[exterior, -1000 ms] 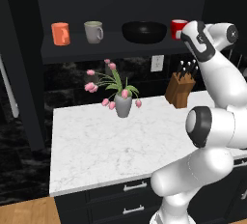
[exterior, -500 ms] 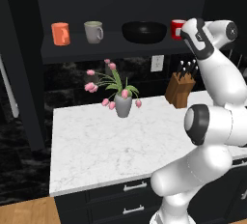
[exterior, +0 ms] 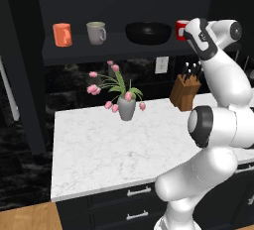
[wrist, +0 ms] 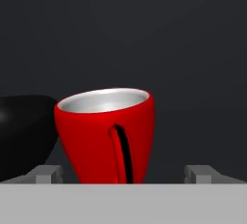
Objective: Gather all objects into one cabinet and sort the glasses and bowls to opposite sides.
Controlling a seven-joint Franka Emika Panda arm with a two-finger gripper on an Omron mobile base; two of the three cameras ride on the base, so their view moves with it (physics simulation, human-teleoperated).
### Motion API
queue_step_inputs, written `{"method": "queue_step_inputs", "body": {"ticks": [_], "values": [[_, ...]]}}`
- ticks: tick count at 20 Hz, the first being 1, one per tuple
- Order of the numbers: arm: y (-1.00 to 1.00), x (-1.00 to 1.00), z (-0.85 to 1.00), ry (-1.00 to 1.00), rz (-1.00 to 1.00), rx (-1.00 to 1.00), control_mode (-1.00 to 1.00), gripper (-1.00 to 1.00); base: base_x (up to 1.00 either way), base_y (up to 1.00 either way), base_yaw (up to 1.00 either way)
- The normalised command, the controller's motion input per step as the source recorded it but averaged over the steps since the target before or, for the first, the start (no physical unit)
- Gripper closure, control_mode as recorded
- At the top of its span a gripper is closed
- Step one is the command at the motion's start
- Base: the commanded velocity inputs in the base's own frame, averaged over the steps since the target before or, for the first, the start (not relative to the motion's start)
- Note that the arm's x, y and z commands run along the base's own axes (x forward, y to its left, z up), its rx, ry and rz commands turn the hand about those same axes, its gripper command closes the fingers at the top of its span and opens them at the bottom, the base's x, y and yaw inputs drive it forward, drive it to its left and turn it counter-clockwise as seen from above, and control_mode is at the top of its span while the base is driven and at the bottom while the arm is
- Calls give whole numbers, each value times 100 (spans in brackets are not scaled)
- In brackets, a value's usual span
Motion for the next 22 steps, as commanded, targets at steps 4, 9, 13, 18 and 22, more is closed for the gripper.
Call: {"method": "queue_step_inputs", "body": {"ticks": [4,9,13,18,22], "values": [[4,4,0,0,0,0,-100,-100,0,0,0],[0,0,0,0,0,0,-100,-100,0,0,0],[0,0,0,0,0,0,-100,-100,0,0,0],[0,0,0,0,0,0,-100,-100,0,0,0],[0,0,0,0,0,0,-100,100,0,0,0]]}}
